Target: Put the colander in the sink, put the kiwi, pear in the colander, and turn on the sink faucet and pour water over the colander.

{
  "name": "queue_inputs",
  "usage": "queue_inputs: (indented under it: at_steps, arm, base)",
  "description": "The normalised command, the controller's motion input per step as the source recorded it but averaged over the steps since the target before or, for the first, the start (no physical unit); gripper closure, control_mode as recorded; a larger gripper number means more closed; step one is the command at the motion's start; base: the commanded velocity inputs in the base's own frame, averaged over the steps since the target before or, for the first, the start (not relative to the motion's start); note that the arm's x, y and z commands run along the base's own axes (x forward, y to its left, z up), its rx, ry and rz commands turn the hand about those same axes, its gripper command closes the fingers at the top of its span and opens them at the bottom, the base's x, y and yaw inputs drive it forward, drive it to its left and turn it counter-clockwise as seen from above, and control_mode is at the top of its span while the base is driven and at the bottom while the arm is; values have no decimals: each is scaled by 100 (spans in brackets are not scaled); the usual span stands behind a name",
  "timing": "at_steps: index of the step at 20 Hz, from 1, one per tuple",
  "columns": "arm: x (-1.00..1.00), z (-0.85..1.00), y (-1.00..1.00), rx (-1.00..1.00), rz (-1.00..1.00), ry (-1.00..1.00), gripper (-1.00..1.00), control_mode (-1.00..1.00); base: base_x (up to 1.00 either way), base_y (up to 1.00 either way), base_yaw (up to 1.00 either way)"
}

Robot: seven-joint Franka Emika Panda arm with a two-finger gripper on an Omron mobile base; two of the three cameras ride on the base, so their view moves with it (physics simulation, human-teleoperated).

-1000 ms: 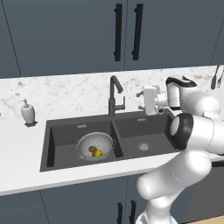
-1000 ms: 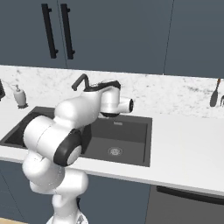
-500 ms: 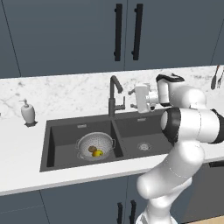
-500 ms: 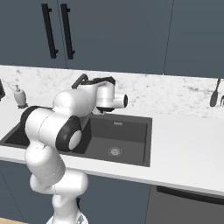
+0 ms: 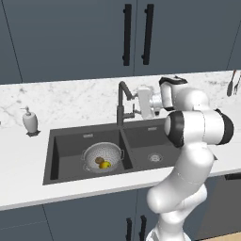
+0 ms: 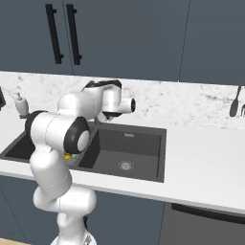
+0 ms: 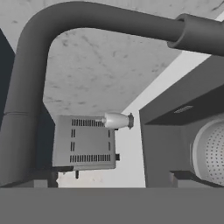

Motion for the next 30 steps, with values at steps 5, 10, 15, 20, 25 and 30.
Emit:
queue_inputs:
  at_steps: [5,10,15,20,25,30]
  arm:
    - [23,-11,9,0,0,7,-100,-100]
    - [8,-18,13,0,0,8,-100,-100]
    - [19,-9,14,0,0,6,-100,-100]
    - [21,0,13,0,0,2,-100,-100]
    - [15,0,9,0,0,0,-100,-100]
    - [16,0,14,0,0,0,-100,-100]
  base:
    - [0,0,0]
    - [0,0,0]
    - [0,0,0]
    - [0,0,0]
    - [0,0,0]
    - [0,0,0]
